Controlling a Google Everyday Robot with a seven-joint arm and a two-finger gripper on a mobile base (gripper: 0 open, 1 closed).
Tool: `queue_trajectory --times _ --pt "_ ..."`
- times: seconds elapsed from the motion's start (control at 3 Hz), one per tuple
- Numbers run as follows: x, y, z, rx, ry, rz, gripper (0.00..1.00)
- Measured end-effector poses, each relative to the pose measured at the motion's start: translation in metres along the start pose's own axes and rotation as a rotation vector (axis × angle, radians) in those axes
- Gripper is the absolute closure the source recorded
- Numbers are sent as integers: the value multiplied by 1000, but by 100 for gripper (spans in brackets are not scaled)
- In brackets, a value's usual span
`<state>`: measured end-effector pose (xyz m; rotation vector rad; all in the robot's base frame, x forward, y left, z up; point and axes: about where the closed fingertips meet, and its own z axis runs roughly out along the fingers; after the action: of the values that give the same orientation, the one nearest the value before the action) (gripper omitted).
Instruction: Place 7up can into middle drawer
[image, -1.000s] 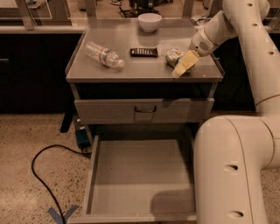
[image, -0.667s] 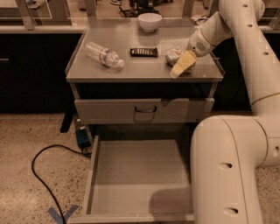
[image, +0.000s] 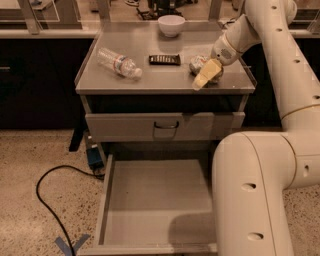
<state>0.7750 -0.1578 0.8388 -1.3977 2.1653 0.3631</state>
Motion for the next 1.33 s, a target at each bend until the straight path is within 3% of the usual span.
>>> queue_trajectory --times 0.67,1.0,1.33 --pt "10 1 12 -17 49 14 0" --pt "9 0 16 -14 47 15 9" --pt "9 0 16 -14 47 15 32"
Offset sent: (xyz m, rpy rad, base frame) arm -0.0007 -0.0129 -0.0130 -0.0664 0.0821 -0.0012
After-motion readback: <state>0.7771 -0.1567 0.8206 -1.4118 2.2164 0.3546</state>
